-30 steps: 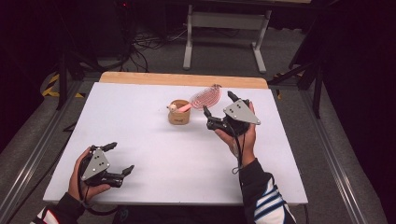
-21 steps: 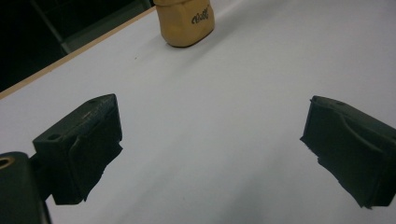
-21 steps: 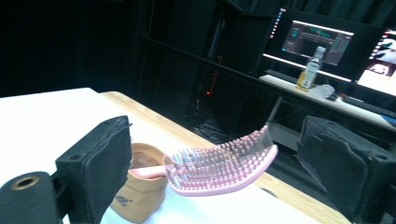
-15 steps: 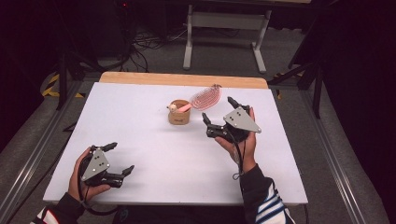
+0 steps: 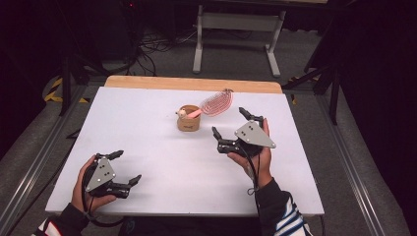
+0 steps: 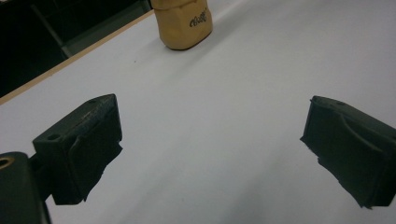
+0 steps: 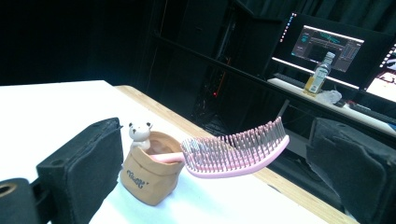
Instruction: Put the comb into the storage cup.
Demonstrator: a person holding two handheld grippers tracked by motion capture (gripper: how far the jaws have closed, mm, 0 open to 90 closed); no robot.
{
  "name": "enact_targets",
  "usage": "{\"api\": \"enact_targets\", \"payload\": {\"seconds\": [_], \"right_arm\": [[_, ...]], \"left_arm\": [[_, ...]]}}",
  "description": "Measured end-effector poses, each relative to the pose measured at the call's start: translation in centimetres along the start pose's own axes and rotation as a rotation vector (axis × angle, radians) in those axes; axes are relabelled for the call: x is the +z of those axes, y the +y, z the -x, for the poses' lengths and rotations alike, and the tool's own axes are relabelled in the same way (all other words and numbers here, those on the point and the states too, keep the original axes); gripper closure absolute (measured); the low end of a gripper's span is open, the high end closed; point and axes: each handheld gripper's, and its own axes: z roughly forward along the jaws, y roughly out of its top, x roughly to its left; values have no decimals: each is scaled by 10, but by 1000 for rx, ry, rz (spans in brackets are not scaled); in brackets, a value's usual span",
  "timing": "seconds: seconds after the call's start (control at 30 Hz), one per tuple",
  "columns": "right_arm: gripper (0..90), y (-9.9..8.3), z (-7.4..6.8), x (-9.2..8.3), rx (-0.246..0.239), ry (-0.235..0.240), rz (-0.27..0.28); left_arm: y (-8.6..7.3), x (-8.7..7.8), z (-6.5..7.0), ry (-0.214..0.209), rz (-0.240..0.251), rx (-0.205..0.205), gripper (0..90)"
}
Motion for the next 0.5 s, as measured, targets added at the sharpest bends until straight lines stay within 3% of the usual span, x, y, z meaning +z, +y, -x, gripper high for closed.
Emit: {"api": "enact_targets", "payload": {"seconds": [0.5], "right_arm": [[46,-4,-11,-14,-21,69,-21]], "left_arm": [[0,1,1,0,-1,10,55]]}}
